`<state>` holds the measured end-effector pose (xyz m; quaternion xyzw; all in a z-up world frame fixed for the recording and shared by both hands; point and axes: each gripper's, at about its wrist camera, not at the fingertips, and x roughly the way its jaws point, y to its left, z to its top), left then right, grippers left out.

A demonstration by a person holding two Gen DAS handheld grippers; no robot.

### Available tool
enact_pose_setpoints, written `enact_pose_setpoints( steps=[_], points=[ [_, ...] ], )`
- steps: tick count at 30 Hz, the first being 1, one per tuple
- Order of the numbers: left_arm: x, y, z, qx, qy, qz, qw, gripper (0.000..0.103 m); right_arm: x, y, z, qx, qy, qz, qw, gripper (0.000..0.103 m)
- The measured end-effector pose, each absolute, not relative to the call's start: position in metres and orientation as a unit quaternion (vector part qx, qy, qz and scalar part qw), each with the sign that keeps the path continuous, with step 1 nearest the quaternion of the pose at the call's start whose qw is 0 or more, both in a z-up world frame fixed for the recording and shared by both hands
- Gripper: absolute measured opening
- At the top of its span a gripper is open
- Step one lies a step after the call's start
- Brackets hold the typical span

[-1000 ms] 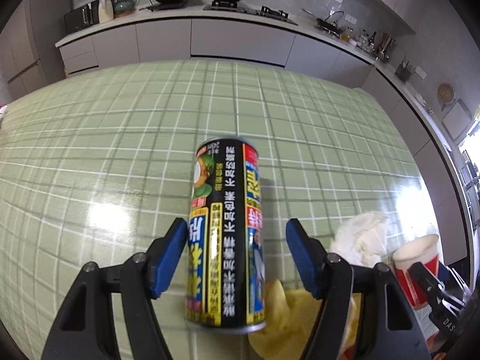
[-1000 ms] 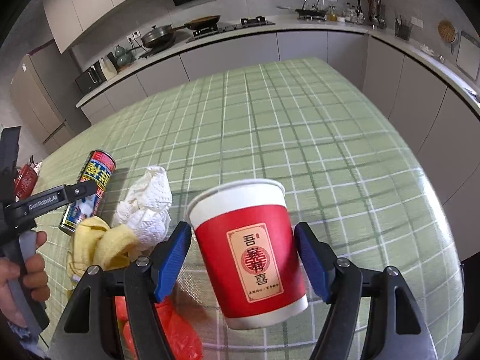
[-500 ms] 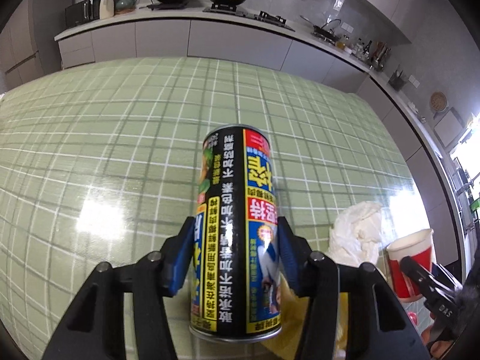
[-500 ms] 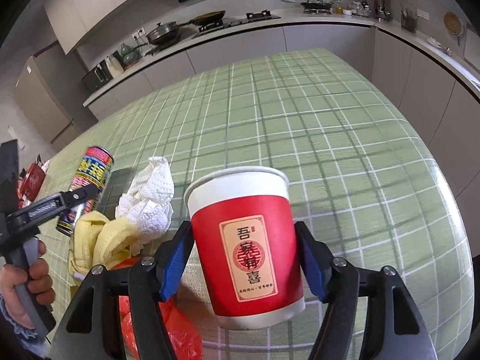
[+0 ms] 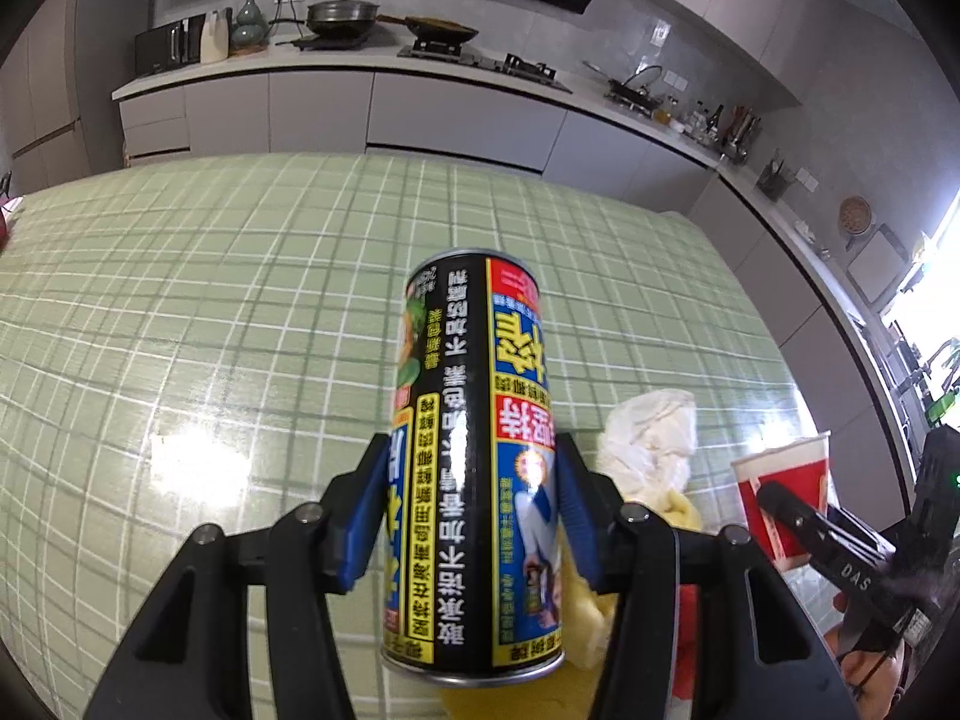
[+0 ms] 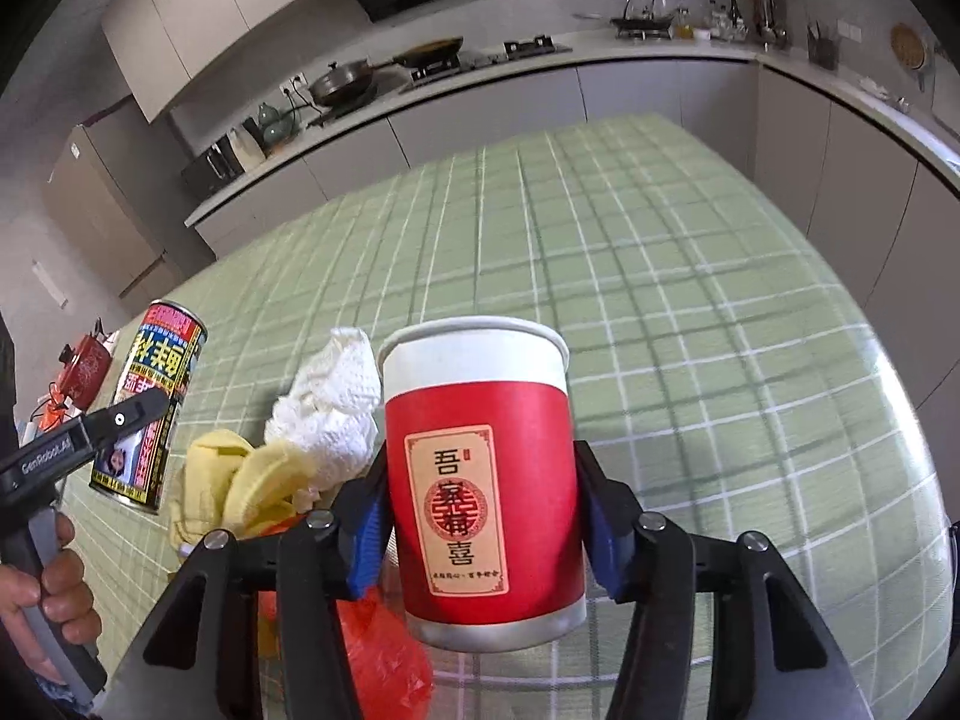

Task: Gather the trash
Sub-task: 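Carry the spray can and red cup over the black bin and open both tools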

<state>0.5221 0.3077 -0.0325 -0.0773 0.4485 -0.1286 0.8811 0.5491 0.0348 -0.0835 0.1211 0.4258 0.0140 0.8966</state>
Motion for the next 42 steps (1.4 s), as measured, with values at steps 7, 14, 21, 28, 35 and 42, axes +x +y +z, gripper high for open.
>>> enact_pose_setpoints(
  steps=[7, 14, 21, 28, 35, 42],
  points=[
    [0.503, 0.289, -0.015, -0.066, 0.433, -0.143, 0.888, 0.053, 0.535, 0.026, -0.068, 0.138, 0.410, 0.019, 0.901, 0.056],
    [0.477, 0.272, -0.011, -0.065, 0.428, -0.141, 0.890, 0.053, 0.517, 0.021, -0.059, 0.138, 0.402, 0.039, 0.904, 0.057],
    [0.449, 0.243, -0.010, -0.064, 0.420, -0.135, 0.895, 0.053, 0.493, -0.004, -0.054, 0.135, 0.398, 0.058, 0.906, 0.057],
    [0.426, 0.217, -0.016, -0.066, 0.427, -0.142, 0.890, 0.053, 0.468, -0.031, -0.055, 0.139, 0.398, 0.055, 0.905, 0.057],
    [0.416, 0.203, -0.010, -0.050, 0.421, -0.172, 0.889, 0.053, 0.437, -0.041, -0.048, 0.149, 0.384, 0.034, 0.910, 0.057],
    [0.396, 0.201, -0.015, -0.048, 0.414, -0.203, 0.886, 0.053, 0.412, -0.026, -0.051, 0.135, 0.398, 0.016, 0.907, 0.057]
  ],
)
